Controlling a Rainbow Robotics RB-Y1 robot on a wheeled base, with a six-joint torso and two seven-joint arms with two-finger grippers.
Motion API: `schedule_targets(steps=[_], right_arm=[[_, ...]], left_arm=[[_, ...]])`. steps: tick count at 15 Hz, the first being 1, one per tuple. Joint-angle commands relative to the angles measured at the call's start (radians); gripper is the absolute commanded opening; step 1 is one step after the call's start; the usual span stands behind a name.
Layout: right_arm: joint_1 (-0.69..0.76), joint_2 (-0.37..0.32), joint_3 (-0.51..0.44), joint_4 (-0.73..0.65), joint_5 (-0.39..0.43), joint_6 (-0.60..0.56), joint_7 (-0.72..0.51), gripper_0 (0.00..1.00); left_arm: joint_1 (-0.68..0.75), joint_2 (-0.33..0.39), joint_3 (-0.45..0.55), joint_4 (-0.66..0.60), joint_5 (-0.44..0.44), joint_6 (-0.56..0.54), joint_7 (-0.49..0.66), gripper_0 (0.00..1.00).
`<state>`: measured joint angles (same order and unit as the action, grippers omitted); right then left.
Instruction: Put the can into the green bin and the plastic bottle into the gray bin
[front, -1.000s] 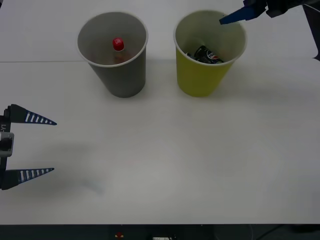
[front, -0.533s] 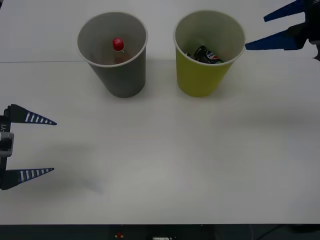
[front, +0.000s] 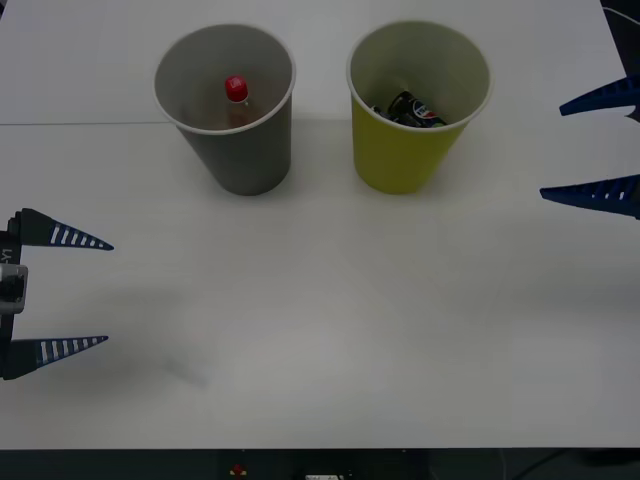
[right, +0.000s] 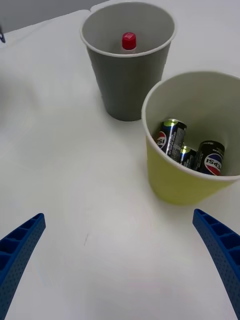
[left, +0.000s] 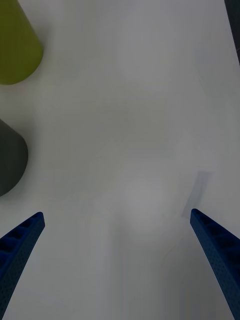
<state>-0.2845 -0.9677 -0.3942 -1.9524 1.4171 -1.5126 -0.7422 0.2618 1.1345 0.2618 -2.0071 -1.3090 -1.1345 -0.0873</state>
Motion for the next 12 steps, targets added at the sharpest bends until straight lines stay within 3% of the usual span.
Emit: schedule_targets(steps=[1, 12], right_arm=[[0.102, 0.0, -0.048, 0.0, -0.05, 0.0, 0.13, 1.0], [0.528, 0.043, -0.224, 0.001, -0.133, 0.002, 0.589, 1.0]], left_arm=[[0.0, 0.0, 0.0, 0.0, 0.0, 0.0, 0.0, 1.0], [0.0, 0.0, 0.0, 0.0, 0.0, 0.0, 0.0, 1.0]])
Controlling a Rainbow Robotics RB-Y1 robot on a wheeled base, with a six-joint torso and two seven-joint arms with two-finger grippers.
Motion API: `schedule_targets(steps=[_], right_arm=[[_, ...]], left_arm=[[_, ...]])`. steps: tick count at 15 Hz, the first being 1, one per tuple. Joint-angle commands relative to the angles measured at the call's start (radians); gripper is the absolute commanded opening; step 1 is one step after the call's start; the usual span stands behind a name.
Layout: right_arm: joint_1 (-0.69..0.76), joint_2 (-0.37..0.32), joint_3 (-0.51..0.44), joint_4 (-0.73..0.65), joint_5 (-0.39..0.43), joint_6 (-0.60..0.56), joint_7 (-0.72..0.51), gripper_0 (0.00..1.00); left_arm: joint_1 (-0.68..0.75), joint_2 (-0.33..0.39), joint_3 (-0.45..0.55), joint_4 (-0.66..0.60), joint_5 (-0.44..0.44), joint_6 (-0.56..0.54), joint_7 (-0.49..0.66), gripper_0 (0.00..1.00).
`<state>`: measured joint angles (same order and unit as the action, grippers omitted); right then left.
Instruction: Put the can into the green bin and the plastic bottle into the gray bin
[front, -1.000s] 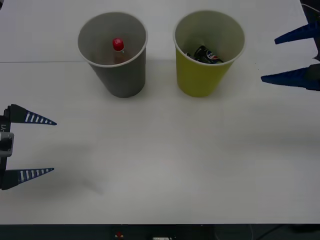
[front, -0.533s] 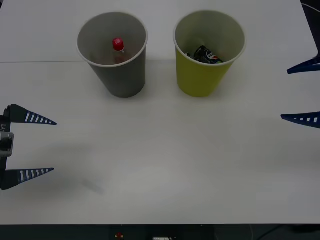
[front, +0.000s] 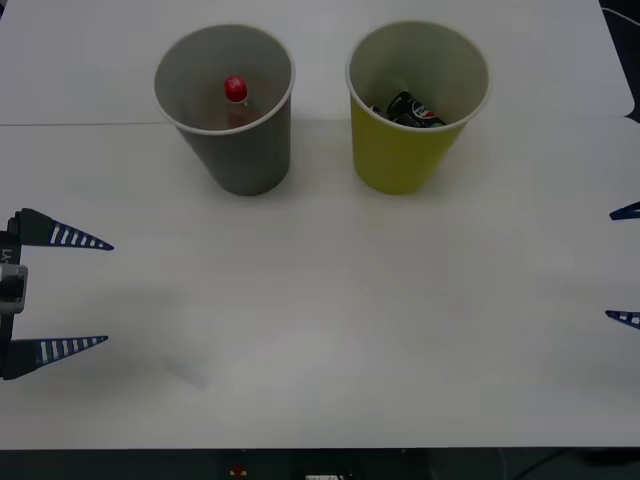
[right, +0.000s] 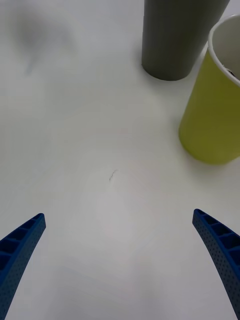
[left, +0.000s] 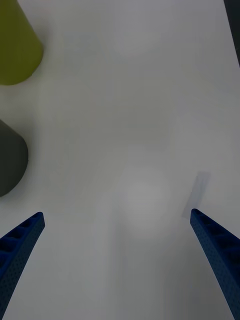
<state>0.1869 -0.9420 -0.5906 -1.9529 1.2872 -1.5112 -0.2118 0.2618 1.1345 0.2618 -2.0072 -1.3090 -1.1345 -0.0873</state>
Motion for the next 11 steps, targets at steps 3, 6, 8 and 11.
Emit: schedule_targets(steps=[3, 6, 8, 11], right_arm=[[0.126, 0.04, -0.049, 0.002, -0.009, 0.006, 0.107, 1.0], [0.174, 0.04, -0.047, 0.002, -0.025, 0.022, 0.115, 1.0], [0.18, 0.039, -0.047, 0.002, -0.023, 0.022, 0.115, 1.0], [0.18, 0.039, -0.047, 0.002, -0.023, 0.022, 0.115, 1.0]], left_arm=[[0.0, 0.0, 0.0, 0.0, 0.0, 0.0, 0.0, 1.0], [0.0, 0.0, 0.0, 0.0, 0.0, 0.0, 0.0, 1.0], [0.0, 0.0, 0.0, 0.0, 0.0, 0.0, 0.0, 1.0], [0.0, 0.0, 0.0, 0.0, 0.0, 0.0, 0.0, 1.0]])
